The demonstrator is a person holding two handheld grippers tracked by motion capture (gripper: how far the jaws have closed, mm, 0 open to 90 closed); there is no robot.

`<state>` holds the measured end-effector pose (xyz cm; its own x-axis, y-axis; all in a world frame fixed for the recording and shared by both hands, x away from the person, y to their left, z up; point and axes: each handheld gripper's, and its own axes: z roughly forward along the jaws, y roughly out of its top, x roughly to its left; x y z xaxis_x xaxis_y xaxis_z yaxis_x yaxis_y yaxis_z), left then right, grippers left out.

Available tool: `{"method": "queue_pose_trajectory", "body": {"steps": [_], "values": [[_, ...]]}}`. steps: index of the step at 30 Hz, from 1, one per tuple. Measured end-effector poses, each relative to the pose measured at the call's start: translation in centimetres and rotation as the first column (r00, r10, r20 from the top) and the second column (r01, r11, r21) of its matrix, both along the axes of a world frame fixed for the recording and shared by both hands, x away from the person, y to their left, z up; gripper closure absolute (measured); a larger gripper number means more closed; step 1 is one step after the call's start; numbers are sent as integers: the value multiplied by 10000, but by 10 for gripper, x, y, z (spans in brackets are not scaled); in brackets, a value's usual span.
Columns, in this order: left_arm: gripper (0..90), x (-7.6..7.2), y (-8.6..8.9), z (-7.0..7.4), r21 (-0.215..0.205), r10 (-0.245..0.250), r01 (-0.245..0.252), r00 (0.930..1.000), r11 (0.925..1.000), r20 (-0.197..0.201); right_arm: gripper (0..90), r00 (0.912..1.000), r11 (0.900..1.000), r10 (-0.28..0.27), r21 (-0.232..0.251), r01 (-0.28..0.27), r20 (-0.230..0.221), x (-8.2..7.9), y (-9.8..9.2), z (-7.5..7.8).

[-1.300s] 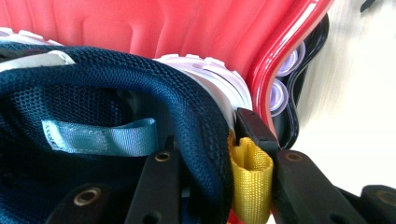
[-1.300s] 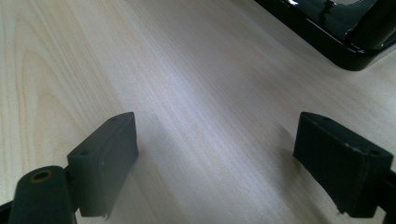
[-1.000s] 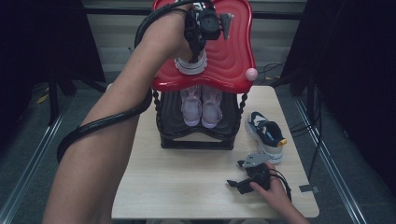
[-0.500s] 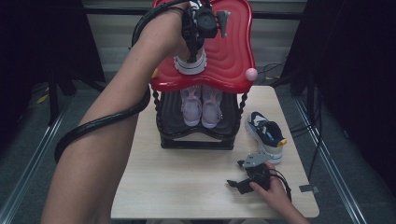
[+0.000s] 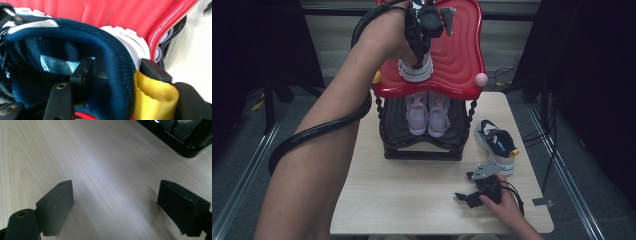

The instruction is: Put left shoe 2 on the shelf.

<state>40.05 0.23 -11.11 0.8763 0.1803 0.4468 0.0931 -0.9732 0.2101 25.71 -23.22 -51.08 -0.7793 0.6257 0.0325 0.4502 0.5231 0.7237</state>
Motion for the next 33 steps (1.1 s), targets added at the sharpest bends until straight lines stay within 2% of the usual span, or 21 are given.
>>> {"method": "queue_pose_trajectory", "body": {"steps": [2,6,11,13,20,24,25,26,27,28,29,30,31,33], "values": [[382,1,3,1,-268,411,-416,9990,9988,-178,129,10000,10000,-1,4,1,-6,0,0,0],[344,0,6,3,-781,793,-825,9959,9935,-434,129,10000,10000,2,3,-2,0,0,0,0],[295,-1,9,6,-1561,1399,-1525,9862,9759,-887,129,10000,10000,4,2,-4,1,0,0,0],[292,-1,9,8,-1642,1533,-1683,9831,9720,-1002,129,10000,10000,3,2,-3,0,0,0,0],[286,-3,12,12,-2052,2066,-2380,9647,9494,-1630,129,10000,10000,1,-3,-1,7,0,0,0],[286,-5,13,15,-2070,2169,-2511,9605,9456,-1742,130,10000,10000,0,-3,0,5,0,0,0],[285,-5,14,15,-2065,2134,-2479,9610,9465,-1758,129,10000,10000,3,-3,-3,10,0,0,0],[285,-6,15,15,-2139,2231,-2604,9574,9415,-1833,129,10000,10000,15,-8,-15,21,0,0,0],[285,-6,15,16,-2143,2256,-2645,9556,9403,-1896,130,10000,10000,12,-10,-12,22,0,0,0],[285,-6,16,17,-2135,2174,-2555,9581,9429,-1864,130,10000,10000,12,-8,-12,20,0,0,0],[284,-7,17,18,-2227,2269,-2677,9547,9374,-1925,130,10000,10000,8,-7,-8,21,0,0,0],[281,-8,18,19,-2260,2284,-2710,9533,9357,-1975,130,10000,10000,11,-8,-11,23,0,0,0],[278,-8,19,20,-2256,2253,-2670,9547,9369,-1942,130,10000,10000,10,-7,-10,24,0,0,0],[275,-10,21,23,-2281,2342,-2779,9512,9331,-2008,130,10000,10000,23,18,-23,20,0,0,0]]}}
